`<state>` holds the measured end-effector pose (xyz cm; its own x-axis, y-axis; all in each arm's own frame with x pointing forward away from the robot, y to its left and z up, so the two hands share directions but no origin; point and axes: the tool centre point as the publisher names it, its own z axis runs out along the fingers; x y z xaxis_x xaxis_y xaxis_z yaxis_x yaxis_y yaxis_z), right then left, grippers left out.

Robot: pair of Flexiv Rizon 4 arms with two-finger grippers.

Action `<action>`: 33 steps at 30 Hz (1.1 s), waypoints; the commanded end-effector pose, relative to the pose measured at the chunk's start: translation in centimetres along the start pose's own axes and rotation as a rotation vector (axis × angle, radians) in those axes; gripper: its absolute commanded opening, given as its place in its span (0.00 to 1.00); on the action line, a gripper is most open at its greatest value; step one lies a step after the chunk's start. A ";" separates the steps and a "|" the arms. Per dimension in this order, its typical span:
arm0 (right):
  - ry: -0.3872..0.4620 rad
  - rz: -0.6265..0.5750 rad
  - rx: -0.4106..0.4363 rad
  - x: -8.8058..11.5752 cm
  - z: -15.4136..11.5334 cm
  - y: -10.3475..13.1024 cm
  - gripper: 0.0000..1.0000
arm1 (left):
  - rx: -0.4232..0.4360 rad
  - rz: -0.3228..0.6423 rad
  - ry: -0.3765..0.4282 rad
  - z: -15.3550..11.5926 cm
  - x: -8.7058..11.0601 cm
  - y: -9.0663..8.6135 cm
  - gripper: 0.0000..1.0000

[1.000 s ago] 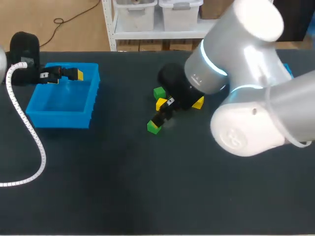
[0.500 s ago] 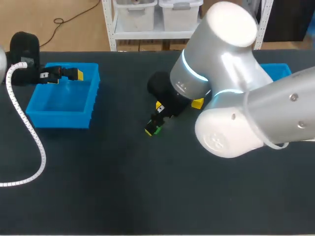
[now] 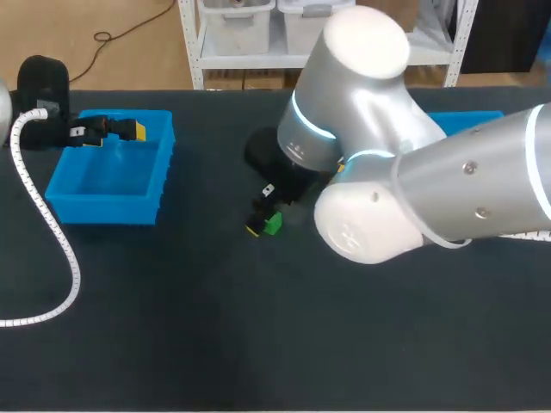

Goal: Put the green cubes in the right bin and the yellow cubes in the left bin.

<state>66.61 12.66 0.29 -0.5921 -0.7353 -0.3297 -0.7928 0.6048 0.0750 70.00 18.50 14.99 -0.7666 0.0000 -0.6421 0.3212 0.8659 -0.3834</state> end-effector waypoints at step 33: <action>-0.006 -0.098 0.129 2.3 -1.8 0.3 0.00 | 0.000 0.000 0.000 0.0 0.0 0.0 1.00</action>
<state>65.96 11.37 0.03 -0.5208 -0.7910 -0.3210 -0.8225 0.5656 -0.0594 70.00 18.50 14.99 -0.7666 0.0001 -0.6421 0.3212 0.8659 -0.3834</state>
